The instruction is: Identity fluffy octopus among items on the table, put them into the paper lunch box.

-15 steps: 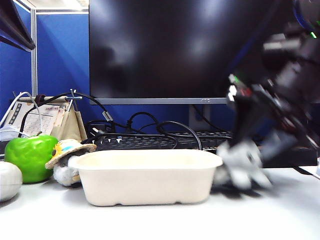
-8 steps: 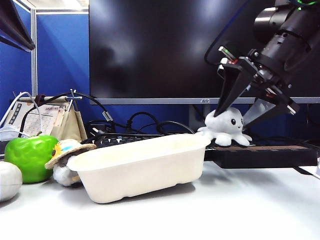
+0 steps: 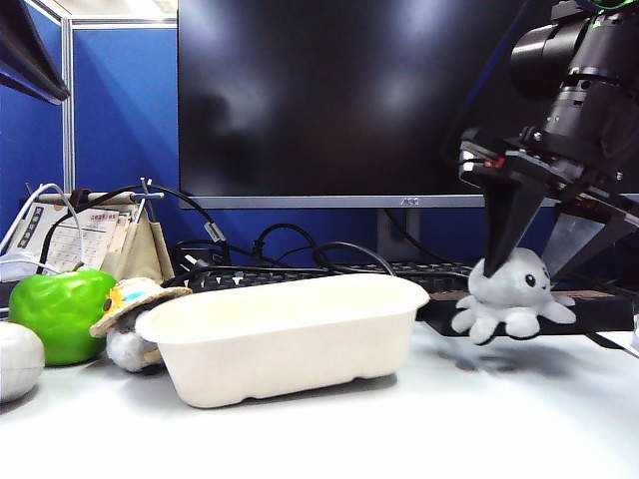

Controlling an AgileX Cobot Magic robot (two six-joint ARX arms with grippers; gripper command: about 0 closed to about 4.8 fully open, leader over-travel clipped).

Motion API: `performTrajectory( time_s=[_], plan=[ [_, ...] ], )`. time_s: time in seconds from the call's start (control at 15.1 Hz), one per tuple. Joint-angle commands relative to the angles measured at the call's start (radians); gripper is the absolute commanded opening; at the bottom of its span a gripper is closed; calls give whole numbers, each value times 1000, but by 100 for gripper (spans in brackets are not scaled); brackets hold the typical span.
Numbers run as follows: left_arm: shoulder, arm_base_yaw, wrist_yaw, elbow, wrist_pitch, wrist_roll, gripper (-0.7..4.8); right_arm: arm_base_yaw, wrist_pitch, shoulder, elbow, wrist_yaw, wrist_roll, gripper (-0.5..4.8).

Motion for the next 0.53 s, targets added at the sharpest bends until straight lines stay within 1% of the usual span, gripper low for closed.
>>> performTrajectory(
  time_s=[0.07,0.13,0.26,0.4,0.53],
  plan=[
    [-2,0,0,4,-1,4,26,0,32,-4,2,-79,-2,241],
    [-2,0,0,4,-2,4,27,0,50,-4,3,-99,4,241],
    [-2,0,0,4,-3,4,27,-5,74,-4,5,-100,4,241],
    [-2,0,0,4,-19,5,27,-44,61,-5,47,-113,5,241],
    [-2,0,0,4,-18,4,26,-69,20,-5,106,-198,9,241]
  ],
)
